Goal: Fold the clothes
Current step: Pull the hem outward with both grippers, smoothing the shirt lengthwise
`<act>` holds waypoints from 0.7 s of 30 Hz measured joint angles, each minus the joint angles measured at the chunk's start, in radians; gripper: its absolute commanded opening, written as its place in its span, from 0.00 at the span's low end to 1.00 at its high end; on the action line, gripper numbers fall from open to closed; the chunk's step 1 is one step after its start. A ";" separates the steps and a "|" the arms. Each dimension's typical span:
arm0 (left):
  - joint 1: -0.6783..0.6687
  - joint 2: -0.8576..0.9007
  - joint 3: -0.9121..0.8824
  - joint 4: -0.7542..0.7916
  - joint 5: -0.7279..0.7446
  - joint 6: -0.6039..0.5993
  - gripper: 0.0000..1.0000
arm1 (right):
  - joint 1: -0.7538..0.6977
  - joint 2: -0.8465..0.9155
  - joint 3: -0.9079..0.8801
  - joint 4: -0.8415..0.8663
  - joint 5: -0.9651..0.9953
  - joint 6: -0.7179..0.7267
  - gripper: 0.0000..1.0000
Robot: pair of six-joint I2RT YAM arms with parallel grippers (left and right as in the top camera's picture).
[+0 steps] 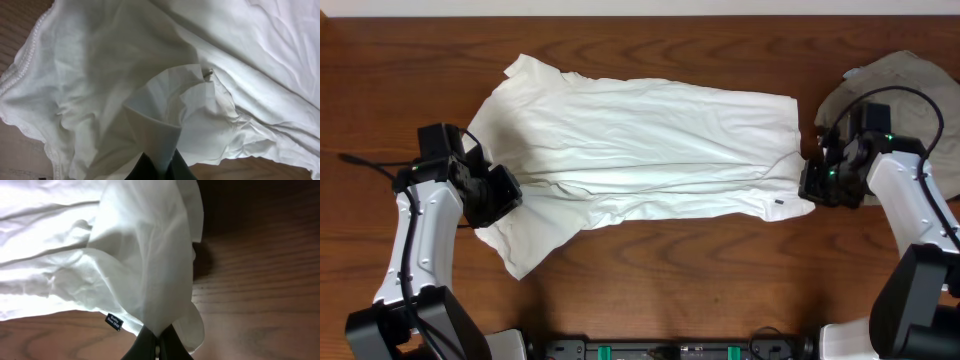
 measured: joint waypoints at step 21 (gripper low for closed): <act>0.024 -0.091 0.039 0.211 0.000 -0.039 0.06 | -0.066 -0.033 0.003 0.091 -0.005 0.047 0.01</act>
